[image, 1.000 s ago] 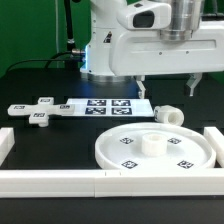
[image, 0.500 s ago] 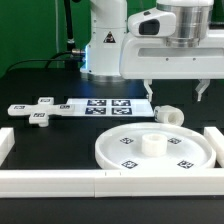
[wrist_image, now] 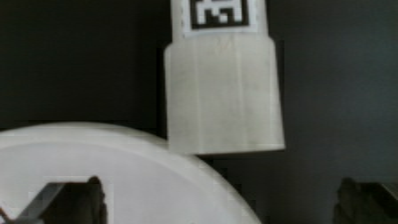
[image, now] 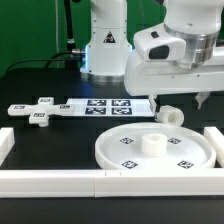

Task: Assemble round table

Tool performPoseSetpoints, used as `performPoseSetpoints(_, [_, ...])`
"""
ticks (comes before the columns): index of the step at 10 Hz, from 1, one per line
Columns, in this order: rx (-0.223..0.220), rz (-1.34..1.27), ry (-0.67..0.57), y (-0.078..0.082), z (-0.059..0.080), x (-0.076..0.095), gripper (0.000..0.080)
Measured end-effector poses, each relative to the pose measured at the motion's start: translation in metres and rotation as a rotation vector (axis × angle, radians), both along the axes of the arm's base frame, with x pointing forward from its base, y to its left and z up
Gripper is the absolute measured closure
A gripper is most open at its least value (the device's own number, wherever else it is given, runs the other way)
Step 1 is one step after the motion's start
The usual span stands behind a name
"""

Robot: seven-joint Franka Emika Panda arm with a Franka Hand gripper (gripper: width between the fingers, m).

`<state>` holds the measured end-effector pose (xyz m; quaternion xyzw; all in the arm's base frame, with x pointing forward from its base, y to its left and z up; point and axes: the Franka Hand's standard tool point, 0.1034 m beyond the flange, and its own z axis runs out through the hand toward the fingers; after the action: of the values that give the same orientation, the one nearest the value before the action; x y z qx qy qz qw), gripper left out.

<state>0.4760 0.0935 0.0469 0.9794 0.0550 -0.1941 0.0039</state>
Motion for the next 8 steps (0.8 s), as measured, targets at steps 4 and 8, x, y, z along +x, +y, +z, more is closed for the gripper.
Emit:
performPoseSetpoints(4, [-0.035, -0.002, 0.245, -0.008, -0.005, -0.006, 0.0150])
performPoseSetpoints(8, [-0.073, 0.009, 0.537, -0.006, -0.008, -0.016, 0.0150])
